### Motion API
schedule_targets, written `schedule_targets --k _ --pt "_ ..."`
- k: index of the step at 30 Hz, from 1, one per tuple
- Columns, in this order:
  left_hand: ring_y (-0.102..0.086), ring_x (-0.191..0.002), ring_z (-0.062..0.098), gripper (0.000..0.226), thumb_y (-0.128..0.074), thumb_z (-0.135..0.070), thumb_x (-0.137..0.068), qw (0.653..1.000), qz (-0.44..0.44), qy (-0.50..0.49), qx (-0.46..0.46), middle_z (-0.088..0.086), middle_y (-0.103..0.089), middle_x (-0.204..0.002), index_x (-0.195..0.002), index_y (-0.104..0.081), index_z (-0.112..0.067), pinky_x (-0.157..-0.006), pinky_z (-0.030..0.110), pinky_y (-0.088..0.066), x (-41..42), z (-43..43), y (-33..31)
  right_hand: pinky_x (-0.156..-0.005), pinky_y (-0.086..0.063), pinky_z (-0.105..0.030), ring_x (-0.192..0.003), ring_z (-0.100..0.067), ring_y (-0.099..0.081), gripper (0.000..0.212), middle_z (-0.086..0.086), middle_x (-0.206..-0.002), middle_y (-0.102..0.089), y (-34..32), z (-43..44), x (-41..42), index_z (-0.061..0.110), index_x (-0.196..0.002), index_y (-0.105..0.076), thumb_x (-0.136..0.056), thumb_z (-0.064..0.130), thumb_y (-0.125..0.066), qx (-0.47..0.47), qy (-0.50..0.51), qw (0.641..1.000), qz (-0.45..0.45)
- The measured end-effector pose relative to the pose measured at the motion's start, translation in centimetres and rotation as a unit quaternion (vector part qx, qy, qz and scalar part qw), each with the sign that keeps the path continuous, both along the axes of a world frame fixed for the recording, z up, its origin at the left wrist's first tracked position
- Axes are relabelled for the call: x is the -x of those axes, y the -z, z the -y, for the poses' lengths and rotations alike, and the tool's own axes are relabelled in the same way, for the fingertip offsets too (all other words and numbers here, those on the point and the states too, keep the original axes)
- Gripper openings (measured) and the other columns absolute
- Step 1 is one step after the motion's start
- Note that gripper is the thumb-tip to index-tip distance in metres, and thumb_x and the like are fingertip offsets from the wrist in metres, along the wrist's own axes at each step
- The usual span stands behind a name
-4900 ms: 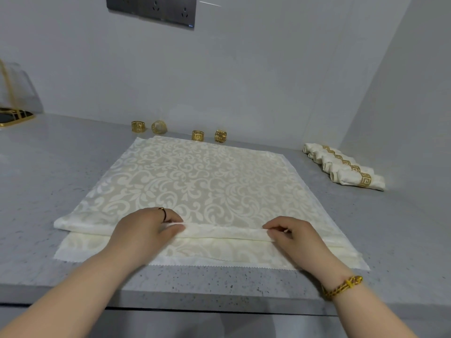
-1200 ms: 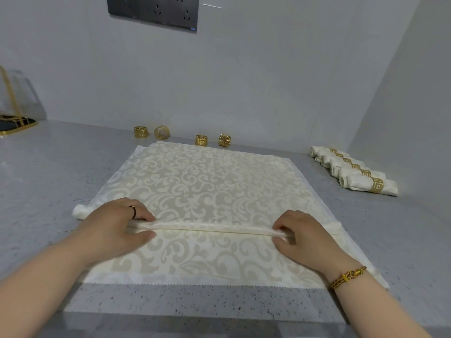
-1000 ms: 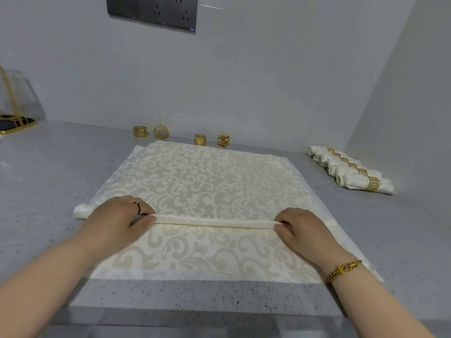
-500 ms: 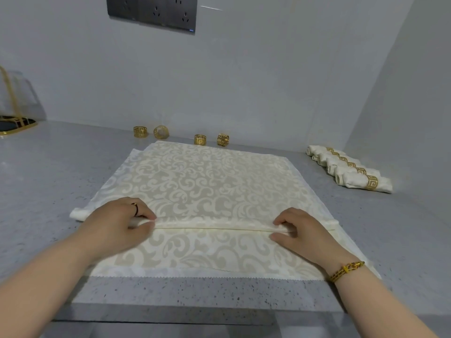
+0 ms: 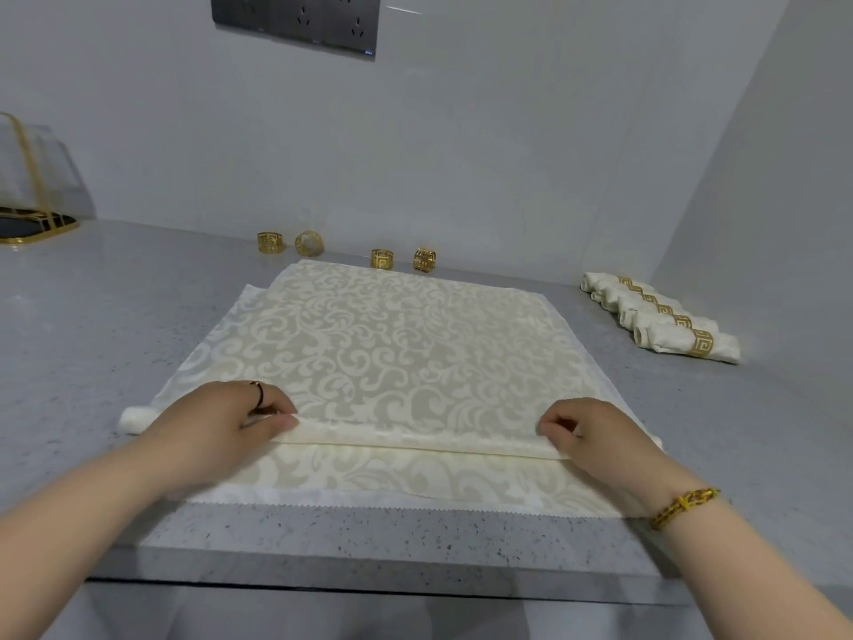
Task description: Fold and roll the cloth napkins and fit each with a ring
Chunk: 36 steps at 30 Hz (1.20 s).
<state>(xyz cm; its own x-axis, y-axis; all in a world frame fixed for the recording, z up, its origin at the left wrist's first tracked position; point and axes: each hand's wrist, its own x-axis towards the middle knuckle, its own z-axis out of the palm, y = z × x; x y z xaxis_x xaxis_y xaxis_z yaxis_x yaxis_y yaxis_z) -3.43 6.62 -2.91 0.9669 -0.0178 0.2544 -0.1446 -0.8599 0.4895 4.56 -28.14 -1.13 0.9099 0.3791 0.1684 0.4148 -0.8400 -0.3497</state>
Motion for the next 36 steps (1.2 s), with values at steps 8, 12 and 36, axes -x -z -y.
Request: schedule_targets --k 8,12,36 --pt "-0.055 -0.09 0.01 0.003 -0.051 -0.036 -0.089 0.997 0.005 -0.044 -0.059 -0.007 -0.062 -0.095 -0.087 -0.051 -0.039 -0.08 0.025 -0.045 -1.0 0.6 0.0 -0.074 -0.028 -0.019 -0.092 -0.016 -0.049 0.017 0.002 -0.091 -0.057 0.7 -1.1 -0.1 0.01 -0.101 -0.064 -0.088 0.018 -0.057 -0.023 -0.015 0.988 0.154" --pt "-0.056 -0.086 0.011 0.02 -0.054 -0.031 -0.088 0.999 0.017 -0.037 -0.035 -0.006 -0.06 -0.091 -0.074 -0.045 -0.042 -0.079 0.027 -0.046 -1.0 0.7 0.3 -0.075 -0.038 -0.015 -0.082 -0.012 -0.052 0.018 0.007 -0.086 -0.061 0.8 -1.3 0.6 0.014 -0.091 -0.067 -0.076 0.024 -0.065 0.019 -0.098 0.986 0.134" --pt "-0.056 -0.087 -0.005 0.016 -0.061 -0.025 -0.085 0.998 -0.049 0.032 0.024 -0.022 -0.062 -0.09 -0.077 -0.058 -0.04 -0.073 0.007 -0.042 -1.5 0.0 -0.9 -0.052 -0.027 -0.018 -0.053 -0.006 -0.033 0.039 0.006 -0.057 -0.037 -0.3 -1.5 -0.8 0.016 -0.059 -0.037 -0.093 0.033 -0.045 -0.022 -0.035 0.996 -0.074"
